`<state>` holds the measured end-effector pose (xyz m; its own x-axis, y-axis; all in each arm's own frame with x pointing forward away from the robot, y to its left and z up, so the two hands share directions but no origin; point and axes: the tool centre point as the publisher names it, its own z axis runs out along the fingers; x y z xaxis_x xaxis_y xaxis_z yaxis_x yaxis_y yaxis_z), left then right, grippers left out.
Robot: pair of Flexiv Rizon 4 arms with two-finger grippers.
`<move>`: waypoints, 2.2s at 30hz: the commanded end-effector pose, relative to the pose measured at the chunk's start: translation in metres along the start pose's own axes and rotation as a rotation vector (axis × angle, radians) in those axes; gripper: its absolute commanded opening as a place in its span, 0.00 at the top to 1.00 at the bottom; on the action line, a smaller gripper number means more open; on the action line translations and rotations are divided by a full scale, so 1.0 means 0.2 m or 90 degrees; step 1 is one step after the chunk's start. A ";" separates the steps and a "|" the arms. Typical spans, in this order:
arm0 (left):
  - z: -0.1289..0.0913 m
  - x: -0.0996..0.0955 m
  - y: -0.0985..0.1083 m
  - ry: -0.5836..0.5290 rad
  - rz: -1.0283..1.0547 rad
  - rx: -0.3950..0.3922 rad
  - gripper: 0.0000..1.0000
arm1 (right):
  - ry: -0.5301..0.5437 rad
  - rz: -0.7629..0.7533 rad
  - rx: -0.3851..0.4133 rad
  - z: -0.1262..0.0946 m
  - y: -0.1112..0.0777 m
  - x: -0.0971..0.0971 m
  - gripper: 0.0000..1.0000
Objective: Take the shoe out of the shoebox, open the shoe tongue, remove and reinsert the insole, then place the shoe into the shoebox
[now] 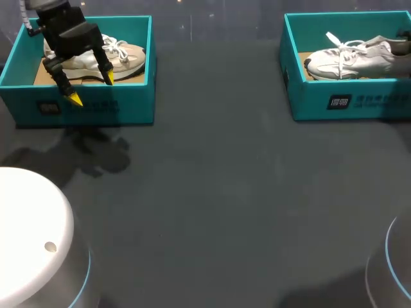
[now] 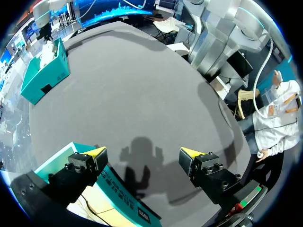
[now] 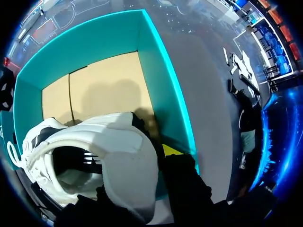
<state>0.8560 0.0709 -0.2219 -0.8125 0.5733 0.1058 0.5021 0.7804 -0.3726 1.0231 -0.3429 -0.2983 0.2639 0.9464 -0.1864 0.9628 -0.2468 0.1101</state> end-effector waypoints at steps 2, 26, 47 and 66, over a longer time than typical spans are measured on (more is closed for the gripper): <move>0.00 0.00 0.00 0.000 0.000 -0.001 0.00 | -0.010 0.002 0.015 0.03 0.02 0.00 1.00; 0.00 0.00 0.00 0.000 0.000 -0.001 0.00 | -0.040 -0.010 0.035 0.21 -0.12 0.02 1.00; 0.00 0.00 0.00 0.000 0.000 -0.001 0.00 | -0.042 -0.038 0.031 0.37 -0.13 0.13 1.00; 0.00 0.00 0.00 0.000 0.000 -0.001 0.00 | -0.013 -0.027 0.012 0.37 -0.13 0.12 0.58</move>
<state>0.8560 0.0709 -0.2219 -0.8125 0.5733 0.1058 0.5022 0.7804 -0.3726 1.0099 -0.3295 -0.3778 0.2233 0.9520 -0.2092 0.9742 -0.2108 0.0804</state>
